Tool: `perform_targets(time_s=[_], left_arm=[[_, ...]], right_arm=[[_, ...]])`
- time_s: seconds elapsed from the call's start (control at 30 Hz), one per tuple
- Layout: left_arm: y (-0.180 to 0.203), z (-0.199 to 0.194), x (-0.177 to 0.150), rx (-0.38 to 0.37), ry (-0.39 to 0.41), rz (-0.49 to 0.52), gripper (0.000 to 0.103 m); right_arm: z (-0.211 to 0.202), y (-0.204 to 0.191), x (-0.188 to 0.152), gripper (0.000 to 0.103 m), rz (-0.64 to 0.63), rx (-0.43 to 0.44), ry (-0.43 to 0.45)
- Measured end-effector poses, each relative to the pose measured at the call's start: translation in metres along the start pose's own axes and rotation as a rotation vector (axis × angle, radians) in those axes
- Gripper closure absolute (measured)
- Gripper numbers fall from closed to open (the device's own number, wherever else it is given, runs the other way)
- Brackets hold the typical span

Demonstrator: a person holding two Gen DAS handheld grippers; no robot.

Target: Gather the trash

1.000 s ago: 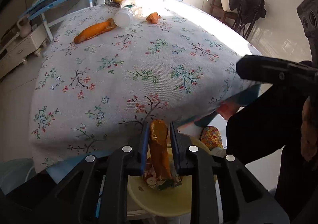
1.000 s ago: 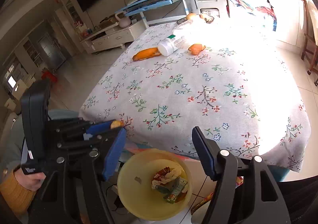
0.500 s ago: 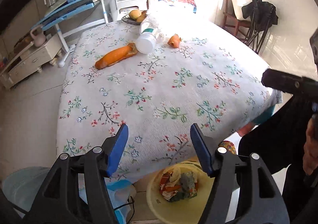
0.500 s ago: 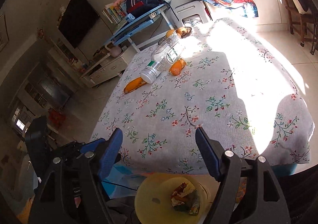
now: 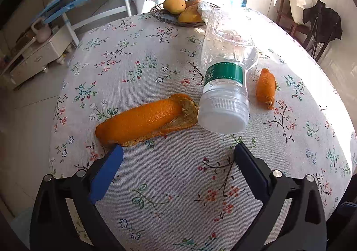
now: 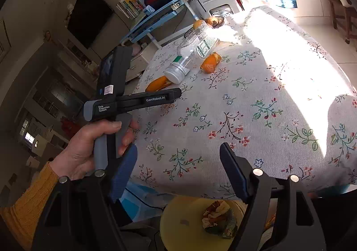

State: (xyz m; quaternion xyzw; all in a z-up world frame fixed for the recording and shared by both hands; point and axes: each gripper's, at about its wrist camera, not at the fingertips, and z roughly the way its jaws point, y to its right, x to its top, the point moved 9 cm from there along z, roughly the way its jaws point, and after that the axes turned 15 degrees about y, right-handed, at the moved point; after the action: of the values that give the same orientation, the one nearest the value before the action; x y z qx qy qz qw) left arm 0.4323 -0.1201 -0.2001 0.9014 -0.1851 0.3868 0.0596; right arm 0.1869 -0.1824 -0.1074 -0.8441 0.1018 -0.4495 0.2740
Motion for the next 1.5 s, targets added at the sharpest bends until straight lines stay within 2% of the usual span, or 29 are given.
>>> perform_targets(time_s=[0.17, 0.47, 1.07, 1.5], left_arm=[[-0.005, 0.017, 0.015, -0.005, 0.035, 0.003, 0.006], [-0.005, 0.016, 0.013, -0.005, 0.049, -0.002, 0.006], [-0.005, 0.016, 0.014, -0.005, 0.048, -0.002, 0.006], [-0.005, 0.016, 0.014, -0.005, 0.048, -0.003, 0.006]], right_arm=[[0.011, -0.002, -0.011, 0.028, -0.003, -0.005, -0.035], [0.02, -0.017, -0.02, 0.025, -0.084, -0.035, -0.036], [0.026, -0.049, -0.026, 0.024, -0.252, -0.071, 0.044], [0.034, -0.053, -0.033, 0.022, -0.324, -0.1, 0.036]])
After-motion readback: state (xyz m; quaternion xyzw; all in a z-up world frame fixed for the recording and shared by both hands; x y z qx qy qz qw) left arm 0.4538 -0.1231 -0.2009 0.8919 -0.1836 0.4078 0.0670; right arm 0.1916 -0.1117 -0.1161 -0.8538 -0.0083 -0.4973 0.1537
